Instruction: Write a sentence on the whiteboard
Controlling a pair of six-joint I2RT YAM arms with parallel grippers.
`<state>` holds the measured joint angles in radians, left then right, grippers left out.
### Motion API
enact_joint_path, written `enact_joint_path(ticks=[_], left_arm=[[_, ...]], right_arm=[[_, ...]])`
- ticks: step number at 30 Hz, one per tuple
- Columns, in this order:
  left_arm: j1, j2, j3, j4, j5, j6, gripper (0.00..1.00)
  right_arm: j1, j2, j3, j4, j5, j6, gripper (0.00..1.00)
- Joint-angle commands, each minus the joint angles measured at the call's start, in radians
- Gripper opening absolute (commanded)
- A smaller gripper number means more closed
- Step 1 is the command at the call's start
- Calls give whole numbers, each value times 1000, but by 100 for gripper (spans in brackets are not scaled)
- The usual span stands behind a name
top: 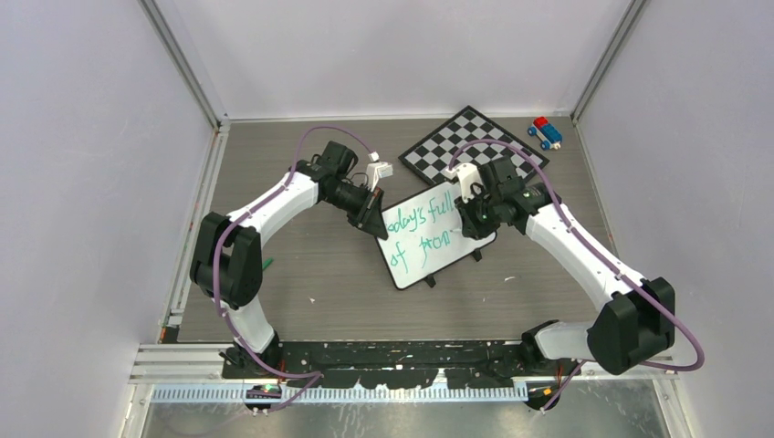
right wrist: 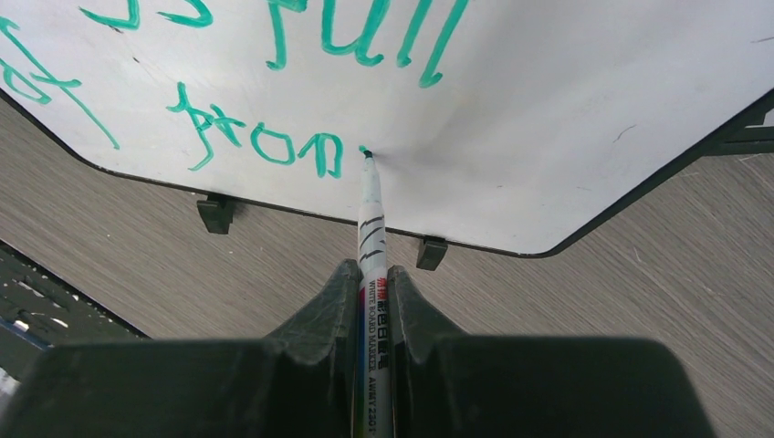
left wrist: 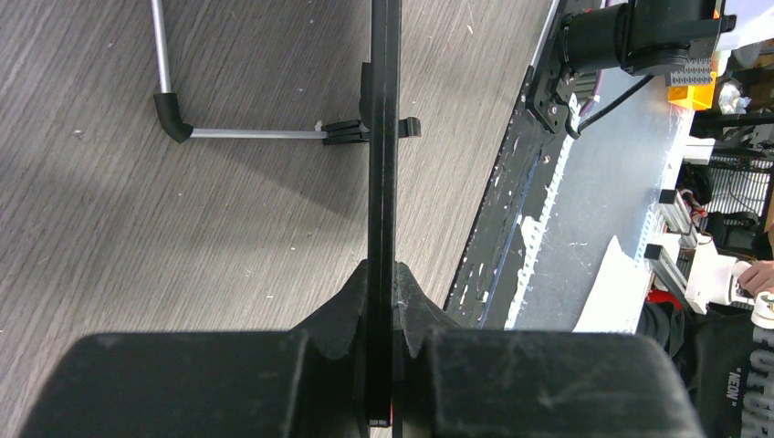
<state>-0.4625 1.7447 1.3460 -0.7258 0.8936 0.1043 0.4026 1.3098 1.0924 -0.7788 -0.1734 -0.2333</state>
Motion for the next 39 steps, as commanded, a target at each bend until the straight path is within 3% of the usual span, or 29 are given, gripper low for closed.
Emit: enact_joint_path(ticks=[1,25,39], left_arm=[[-1,-1,2,1,-51,11,0],[-1,12,8,0,-51,11,0],[-2,5,6,0,-49,10,0]], right_arm=[[-26,11,26,50,34,-5,0],[-21,17,-58,36,-39,-9,0],[-22,-6,80,-15,-44,-2,0]])
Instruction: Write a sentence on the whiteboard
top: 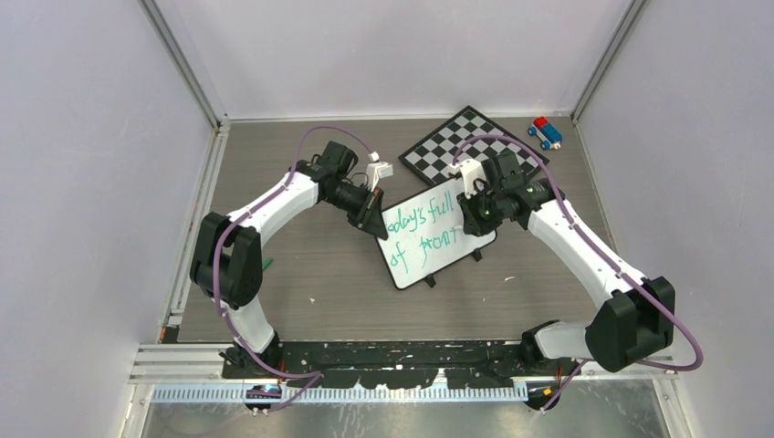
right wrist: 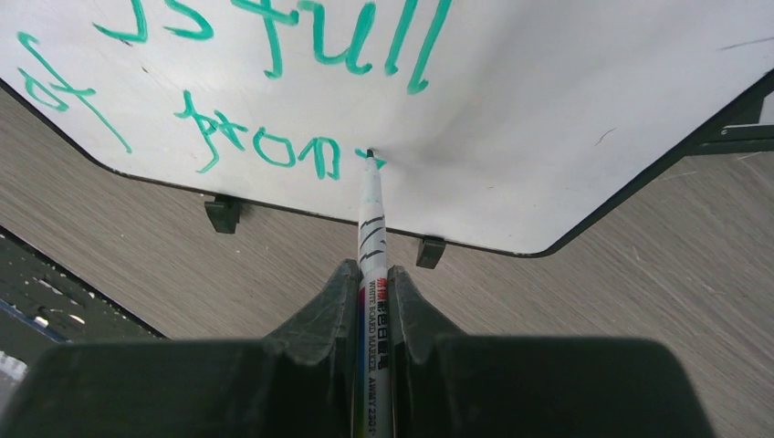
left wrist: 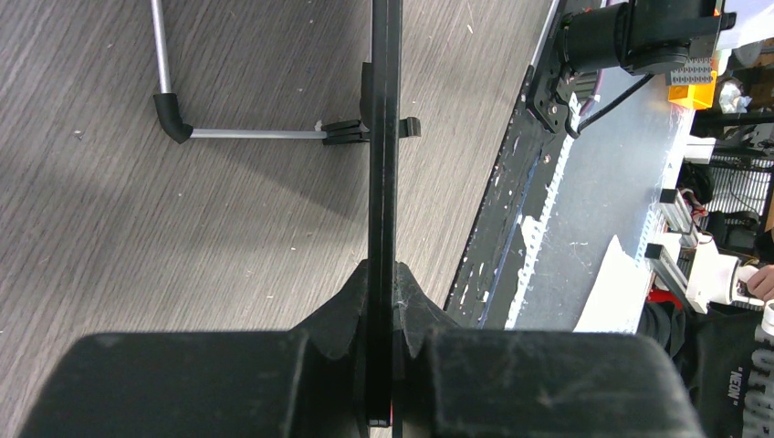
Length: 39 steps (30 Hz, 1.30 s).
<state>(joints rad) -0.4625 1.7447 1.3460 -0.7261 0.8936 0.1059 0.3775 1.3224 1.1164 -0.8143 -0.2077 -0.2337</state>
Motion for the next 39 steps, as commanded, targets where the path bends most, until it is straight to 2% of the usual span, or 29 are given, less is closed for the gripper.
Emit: enact_joint_path(ticks=[1,11,25,39], left_arm=[[-1,4,5,1,-48,9,0],[-1,4,3,1,-50,12,0],[-2,-2,1,2,-50,11,0],[-2,0,6,4,-50,8,0]], right_arm=[[4,-15,57,24,-7,-1,0],[4,33,48,52,27,-14,0],[-27,-48,28,3,20,-20,0],[-34,-6,21,53,58,-21,0]])
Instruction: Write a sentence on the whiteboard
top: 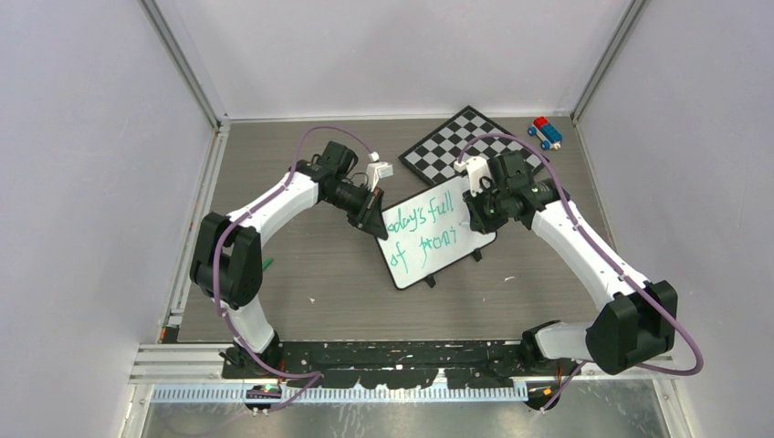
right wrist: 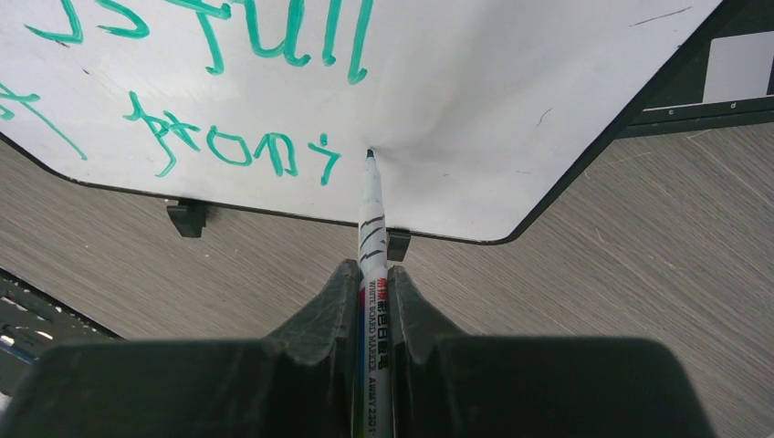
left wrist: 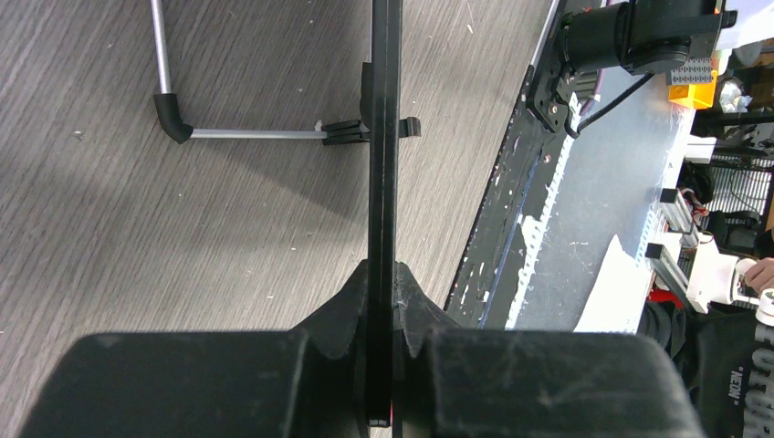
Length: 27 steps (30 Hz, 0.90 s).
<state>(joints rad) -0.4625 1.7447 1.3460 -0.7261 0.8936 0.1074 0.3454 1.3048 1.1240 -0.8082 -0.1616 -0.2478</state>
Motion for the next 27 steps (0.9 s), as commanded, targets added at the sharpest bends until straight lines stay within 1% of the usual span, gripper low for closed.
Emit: enact_joint_path(ticks=[1,8,17,24,27], left_arm=[[-2,1,6,3,-50,7,0],[-1,5,7,5,-49,8,0],[-2,9,7,3,-48,10,0],[-1,12,7,2,-48,11,0],[-1,13,8,1,-51,10,0]], right_arm=[[-2,15,17,47,10,-7,0],[0,23,32,37,-25,-1,0],[6,13,-10,31,-54,-23,0],[5,19,-31,29,-23,-46,0],[6,18,-33,33,13,-53,0]])
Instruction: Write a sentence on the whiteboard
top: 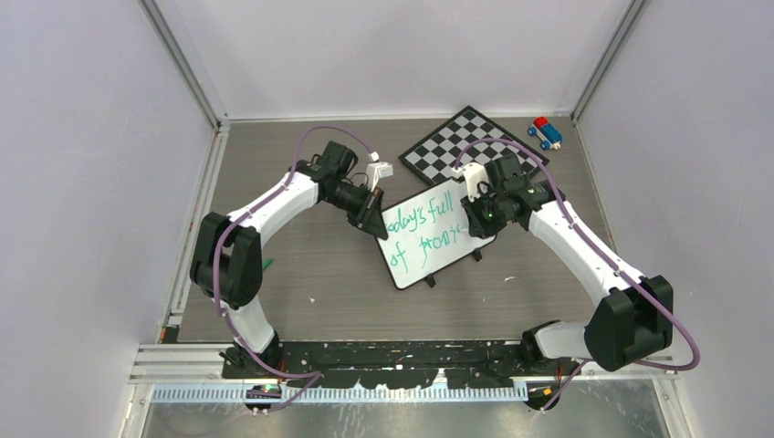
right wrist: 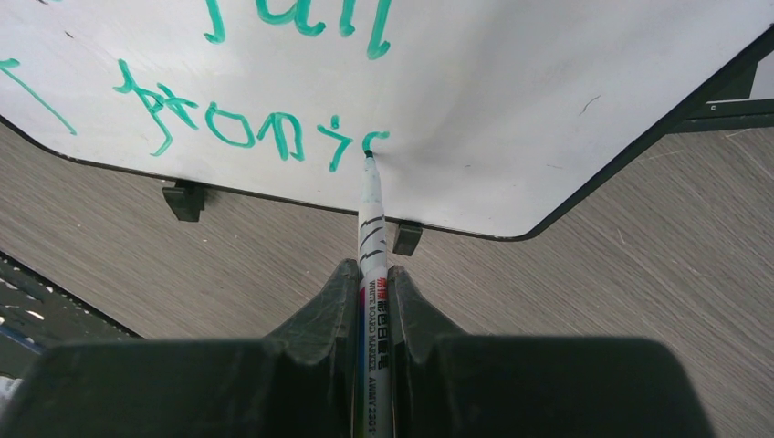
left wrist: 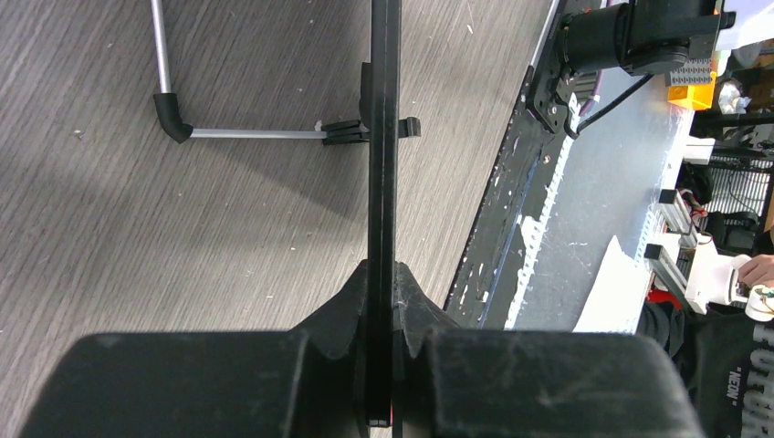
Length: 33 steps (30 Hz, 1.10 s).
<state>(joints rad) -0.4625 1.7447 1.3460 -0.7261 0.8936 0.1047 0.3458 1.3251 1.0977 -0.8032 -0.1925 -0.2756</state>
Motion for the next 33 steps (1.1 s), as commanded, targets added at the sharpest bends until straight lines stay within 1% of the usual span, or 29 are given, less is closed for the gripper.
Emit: enact_joint_path(ticks=[1,8,20,25,33], left_arm=[[-2,14,8,1,-50,12,0],[-1,13,10,1,-49,12,0],[-1,15,11,0,-48,13,0],[-2,12,9,-1,-48,12,0],[-1,6,5,-2,-47,13,0]], right_arm=[[4,-6,-7,31,55,-25,0],[4,-8,-16,34,78,-19,0],[19,2,-13,0,-28,-11,0],[18,-16,6,-15,-38,-17,0],[-34,-52,15,-26,-25,-34,0]])
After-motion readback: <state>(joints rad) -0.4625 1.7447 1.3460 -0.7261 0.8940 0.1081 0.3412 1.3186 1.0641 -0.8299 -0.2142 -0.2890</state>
